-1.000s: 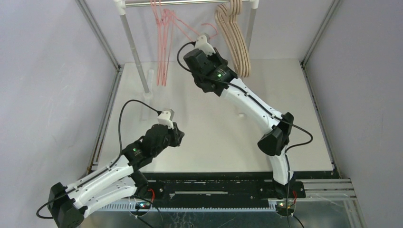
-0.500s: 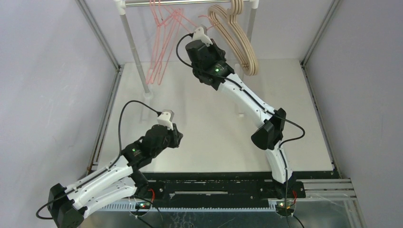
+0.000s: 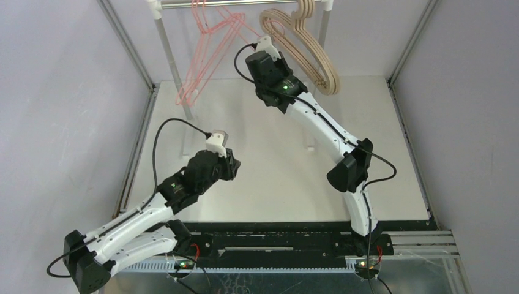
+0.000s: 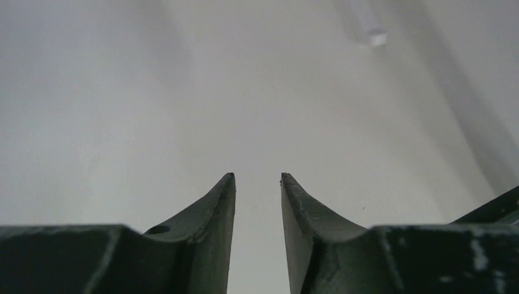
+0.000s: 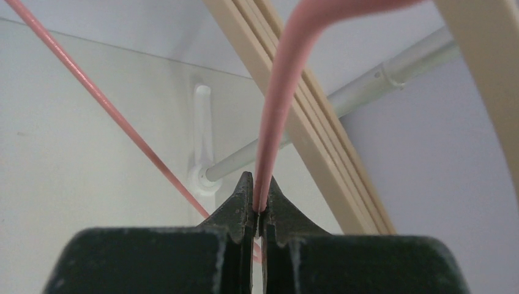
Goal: Organize the hangers
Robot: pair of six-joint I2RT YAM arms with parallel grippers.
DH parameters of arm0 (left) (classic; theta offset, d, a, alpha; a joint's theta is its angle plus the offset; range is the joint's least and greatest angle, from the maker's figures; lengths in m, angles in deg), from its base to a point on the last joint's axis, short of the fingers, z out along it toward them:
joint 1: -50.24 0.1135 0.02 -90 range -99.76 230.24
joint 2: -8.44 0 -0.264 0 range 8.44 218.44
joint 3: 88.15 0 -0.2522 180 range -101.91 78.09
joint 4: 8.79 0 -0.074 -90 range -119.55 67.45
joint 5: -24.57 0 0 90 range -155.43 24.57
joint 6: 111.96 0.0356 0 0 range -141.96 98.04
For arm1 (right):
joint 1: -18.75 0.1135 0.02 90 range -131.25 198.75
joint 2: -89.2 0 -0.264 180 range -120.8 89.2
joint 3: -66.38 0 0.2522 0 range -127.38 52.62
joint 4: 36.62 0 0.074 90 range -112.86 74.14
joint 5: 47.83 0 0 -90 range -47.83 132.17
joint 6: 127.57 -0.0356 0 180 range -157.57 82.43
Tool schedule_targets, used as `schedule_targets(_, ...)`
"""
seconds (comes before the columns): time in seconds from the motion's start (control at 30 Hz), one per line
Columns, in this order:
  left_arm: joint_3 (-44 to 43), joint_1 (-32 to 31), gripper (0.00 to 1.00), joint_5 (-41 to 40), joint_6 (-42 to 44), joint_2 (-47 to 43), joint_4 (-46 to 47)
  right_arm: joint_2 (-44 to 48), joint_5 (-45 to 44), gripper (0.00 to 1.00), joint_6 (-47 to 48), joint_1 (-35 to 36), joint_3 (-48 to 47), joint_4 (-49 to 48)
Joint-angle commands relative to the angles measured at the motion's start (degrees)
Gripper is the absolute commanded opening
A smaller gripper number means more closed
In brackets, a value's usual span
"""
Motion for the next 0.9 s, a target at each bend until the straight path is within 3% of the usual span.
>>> schedule_targets(0.0, -3.6, 0.0, 0.44, -1.2, 4.8, 2.2, 10.6, 5.8, 5.6, 0.00, -9.4, -0.4, 1.3, 6.0)
schedule_targets(0.17, -1.0, -0.4, 0.50, -2.4, 4.2, 7.4, 26.1, 12.0, 11.5, 0.00, -14.9, -0.4, 12.0, 5.9)
schedule_targets(0.3, -1.3, -2.9, 0.48, -3.9, 4.4, 12.6, 36.5, 15.7, 15.0, 0.00, -17.8, -0.4, 16.9, 4.8)
schedule_targets(0.4, 0.0, -4.4, 0.59, -3.7, 2.9, 16.4, 47.8, 17.2, 17.2, 0.00, -19.5, -0.4, 19.1, 4.8)
schedule_targets(0.53, 1.1, -4.4, 0.60, 0.9, -0.3, 21.3, 57.9, 19.0, 20.0, 0.00, -20.7, -0.2, 21.0, 4.6)
schedule_targets(0.67, 5.6, -4.4, 0.70, 2.8, -3.7, 23.8, 71.2, 21.2, 21.8, 0.00, -21.0, 0.3, 23.5, 4.3)
schedule_targets(0.73, 5.9, -4.4, 0.77, 4.4, -4.1, 24.7, 74.3, 22.2, 22.5, 0.00, -20.9, 0.6, 24.9, 4.3)
schedule_targets(0.87, 5.4, -4.4, 0.78, 8.3, -5.9, 25.5, 77.6, 24.4, 24.5, 0.00, -21.8, 0.9, 27.2, 4.1)
